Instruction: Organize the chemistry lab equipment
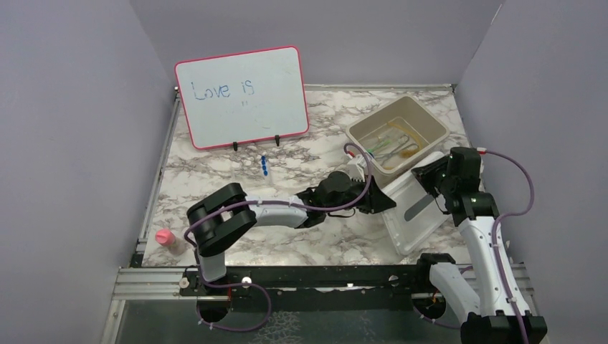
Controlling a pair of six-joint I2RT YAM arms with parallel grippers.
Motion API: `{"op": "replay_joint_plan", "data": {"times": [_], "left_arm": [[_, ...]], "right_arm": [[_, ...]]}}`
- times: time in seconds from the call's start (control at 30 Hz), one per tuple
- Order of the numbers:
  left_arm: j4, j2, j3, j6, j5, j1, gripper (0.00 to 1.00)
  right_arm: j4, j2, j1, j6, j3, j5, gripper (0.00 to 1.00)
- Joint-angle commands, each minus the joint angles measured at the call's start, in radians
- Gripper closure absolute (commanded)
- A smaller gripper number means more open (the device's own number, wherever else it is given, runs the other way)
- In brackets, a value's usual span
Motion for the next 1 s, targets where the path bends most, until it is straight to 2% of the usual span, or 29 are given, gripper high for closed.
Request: {"op": "replay_joint_plan", "data": {"times": [0.0,0.07,0.17,0.47,0.73,0.83,0.97], "left_arm": [[0.090,-0.134,-0.018,0.036,0.021,0.002,1.00],[0.086,-0.173,-0.023,0.036,0.034,0.013,1.00],[0.050,-0.234,-0.021,0.032,0.039,0.041,1.00],[-0.100,-0.344,0.036,0.008,0.082,0.232,1.00],[-0.136,-0.379,0.073,-0.079,0.141,0.436,1.00],[-0.138,-0.374,0.095,-0.131,0.167,0.481,1.00],[-0.138,-0.369,0.127,-0.189,0.194,0.516,1.00]], "right_arm": [[-0.048,-0.047,0.000,-0.046,0.068,0.011,0.67],[-0.032,-0.048,0.000,-0.115,0.127,-0.013,0.57],[-0.039,-0.019,0.000,-0.215,0.244,-0.073,0.49],[-0.052,0.050,0.000,-0.326,0.459,-0.149,0.47],[0.015,0.125,0.000,-0.337,0.403,-0.202,0.46],[0.073,0.178,0.000,-0.309,0.370,-0.276,0.44],[0.237,0.229,0.000,-0.236,0.295,-0.436,0.41]]}}
